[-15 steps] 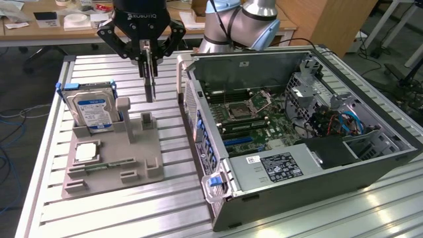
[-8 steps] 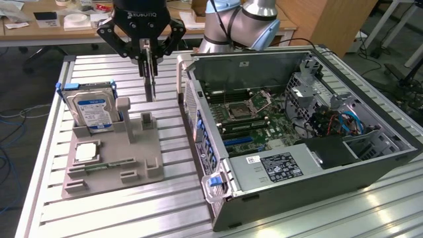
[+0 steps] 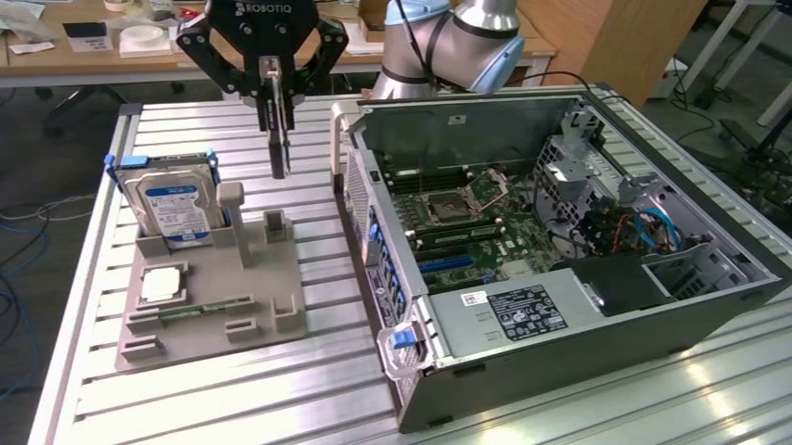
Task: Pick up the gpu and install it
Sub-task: 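Pick up the gpu and move the gpu toward the slot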
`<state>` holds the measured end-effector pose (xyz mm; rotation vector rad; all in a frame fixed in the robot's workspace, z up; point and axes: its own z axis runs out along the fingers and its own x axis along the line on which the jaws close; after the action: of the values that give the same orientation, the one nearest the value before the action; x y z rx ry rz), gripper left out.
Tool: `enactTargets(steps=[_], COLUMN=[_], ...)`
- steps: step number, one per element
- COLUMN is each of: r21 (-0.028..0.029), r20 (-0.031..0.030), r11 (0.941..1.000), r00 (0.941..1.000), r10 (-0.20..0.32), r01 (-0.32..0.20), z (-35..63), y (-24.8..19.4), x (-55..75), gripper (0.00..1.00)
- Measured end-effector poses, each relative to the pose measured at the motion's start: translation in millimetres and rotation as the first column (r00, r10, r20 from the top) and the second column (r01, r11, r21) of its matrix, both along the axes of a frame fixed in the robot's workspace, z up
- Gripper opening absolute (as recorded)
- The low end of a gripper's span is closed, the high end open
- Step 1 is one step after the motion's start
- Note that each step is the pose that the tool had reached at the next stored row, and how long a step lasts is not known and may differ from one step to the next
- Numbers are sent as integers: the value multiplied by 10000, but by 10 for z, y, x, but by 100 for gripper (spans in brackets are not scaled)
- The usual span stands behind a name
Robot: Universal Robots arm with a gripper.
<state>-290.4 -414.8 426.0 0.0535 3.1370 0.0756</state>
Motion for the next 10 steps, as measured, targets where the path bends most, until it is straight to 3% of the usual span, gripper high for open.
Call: enactTargets(steps=[10], r21=[-1], r20=[-2], r11=[10000], r00=[10000], r10=[1], r01=[-1], z=[1], y=[0], x=[59], gripper=[28])
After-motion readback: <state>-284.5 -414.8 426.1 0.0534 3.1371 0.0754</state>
